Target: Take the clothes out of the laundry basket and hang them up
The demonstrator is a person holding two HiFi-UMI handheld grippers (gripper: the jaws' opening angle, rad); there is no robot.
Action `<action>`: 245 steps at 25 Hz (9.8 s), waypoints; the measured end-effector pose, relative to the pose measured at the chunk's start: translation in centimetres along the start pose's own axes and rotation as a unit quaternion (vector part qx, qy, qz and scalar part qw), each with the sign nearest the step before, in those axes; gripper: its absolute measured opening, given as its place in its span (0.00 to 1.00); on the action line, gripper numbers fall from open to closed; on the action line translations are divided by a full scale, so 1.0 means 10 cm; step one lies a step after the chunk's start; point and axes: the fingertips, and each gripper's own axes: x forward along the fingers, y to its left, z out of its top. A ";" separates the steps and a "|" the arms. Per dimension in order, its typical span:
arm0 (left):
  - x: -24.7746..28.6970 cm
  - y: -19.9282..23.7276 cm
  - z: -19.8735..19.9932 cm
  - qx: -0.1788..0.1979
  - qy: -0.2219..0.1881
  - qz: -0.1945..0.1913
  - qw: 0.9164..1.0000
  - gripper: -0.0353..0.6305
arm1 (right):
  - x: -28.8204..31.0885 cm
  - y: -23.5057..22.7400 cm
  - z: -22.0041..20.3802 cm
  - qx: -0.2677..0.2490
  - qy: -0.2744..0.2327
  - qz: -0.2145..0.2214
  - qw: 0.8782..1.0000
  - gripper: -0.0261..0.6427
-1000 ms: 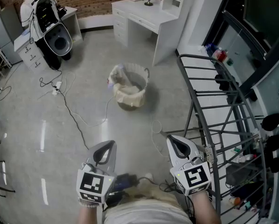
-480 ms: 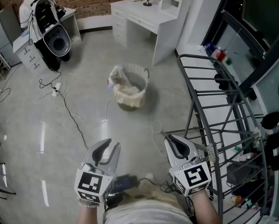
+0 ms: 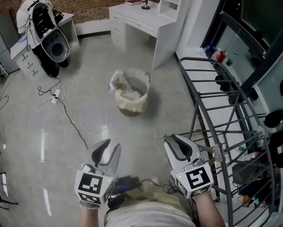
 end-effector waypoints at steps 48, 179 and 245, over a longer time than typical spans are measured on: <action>3.61 2.57 -0.69 0.005 0.080 0.004 0.997 0.28 | 3.97 -1.77 -0.87 0.030 0.105 0.054 0.993 0.18; 4.43 -1.19 2.43 0.322 -0.173 -0.478 0.799 0.06 | -0.43 -2.70 0.57 0.018 0.164 -0.629 0.760 0.06; 8.08 -4.96 1.55 0.361 -0.034 -0.590 0.721 0.33 | -1.62 -6.91 -2.07 0.266 0.196 -0.632 0.701 0.30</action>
